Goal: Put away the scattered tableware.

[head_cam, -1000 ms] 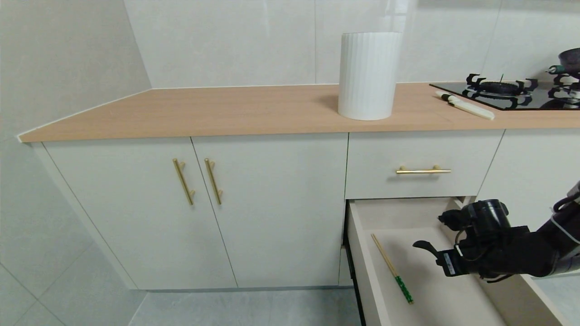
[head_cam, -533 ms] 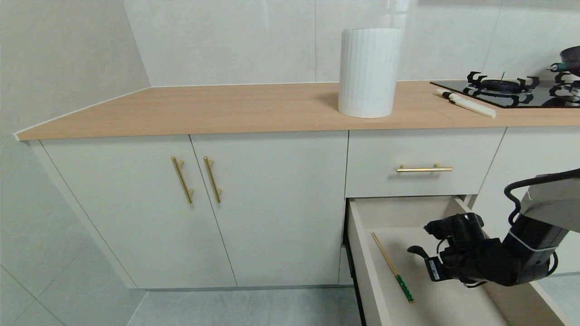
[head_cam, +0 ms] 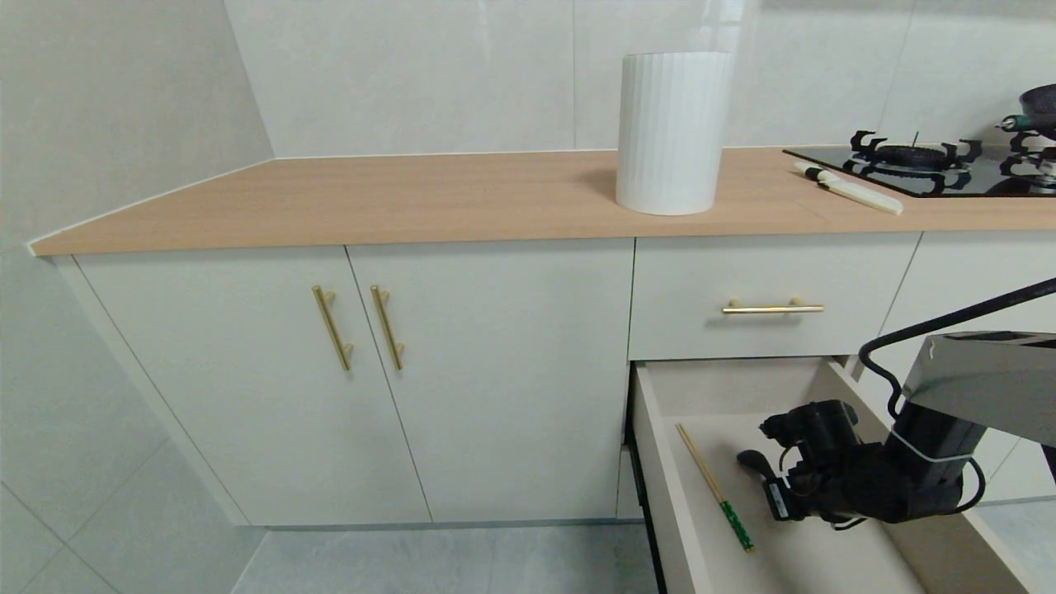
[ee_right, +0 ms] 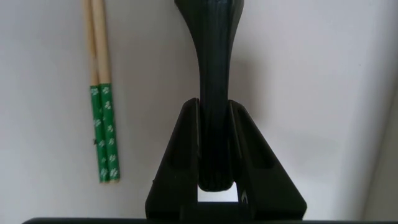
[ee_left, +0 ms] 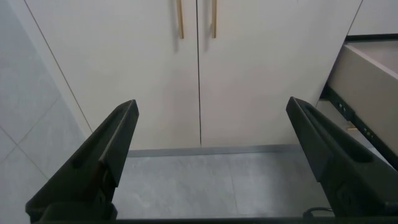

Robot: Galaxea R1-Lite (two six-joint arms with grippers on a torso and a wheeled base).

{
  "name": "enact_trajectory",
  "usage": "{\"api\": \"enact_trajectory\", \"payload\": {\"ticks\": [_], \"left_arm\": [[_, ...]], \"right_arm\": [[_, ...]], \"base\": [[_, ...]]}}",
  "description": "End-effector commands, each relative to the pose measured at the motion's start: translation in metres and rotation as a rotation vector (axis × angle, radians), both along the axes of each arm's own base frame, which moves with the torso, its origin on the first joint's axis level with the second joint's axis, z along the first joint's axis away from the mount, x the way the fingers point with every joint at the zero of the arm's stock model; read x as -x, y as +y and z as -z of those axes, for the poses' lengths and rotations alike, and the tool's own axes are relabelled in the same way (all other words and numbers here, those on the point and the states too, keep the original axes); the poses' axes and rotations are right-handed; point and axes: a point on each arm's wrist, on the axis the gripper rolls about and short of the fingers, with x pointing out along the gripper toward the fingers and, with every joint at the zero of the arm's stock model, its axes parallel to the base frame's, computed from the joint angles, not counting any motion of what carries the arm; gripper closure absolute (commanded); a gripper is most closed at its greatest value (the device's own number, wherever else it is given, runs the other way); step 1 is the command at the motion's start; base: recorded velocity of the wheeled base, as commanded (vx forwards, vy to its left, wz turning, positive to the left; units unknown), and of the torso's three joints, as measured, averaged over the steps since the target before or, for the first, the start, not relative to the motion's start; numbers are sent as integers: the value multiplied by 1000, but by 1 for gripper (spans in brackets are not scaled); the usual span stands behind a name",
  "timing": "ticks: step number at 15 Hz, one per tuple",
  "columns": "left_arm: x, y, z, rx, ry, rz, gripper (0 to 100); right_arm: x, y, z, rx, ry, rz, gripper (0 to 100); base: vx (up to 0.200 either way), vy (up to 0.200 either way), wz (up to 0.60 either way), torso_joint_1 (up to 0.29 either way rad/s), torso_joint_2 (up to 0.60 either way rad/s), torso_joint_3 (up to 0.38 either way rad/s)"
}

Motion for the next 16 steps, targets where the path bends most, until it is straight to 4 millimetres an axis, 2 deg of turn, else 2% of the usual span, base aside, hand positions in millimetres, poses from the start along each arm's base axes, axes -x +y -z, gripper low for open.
{"api": "enact_trajectory", "payload": {"ticks": [1, 10, 11, 16], "left_arm": [[0, 0, 0, 0, 0, 0, 0], [0, 0, 0, 0, 0, 0, 0], [0, 0, 0, 0, 0, 0, 0], [0, 0, 0, 0, 0, 0, 0]], "right_arm": [[-1, 0, 12, 11, 23, 3, 100], [-1, 0, 12, 12, 23, 5, 100], [-1, 0, 12, 12, 23, 5, 0], [-1, 0, 12, 11, 24, 7, 0]], "base": [[0, 0, 0, 0, 0, 0], [0, 0, 0, 0, 0, 0], [0, 0, 0, 0, 0, 0], [0, 0, 0, 0, 0, 0]]}}
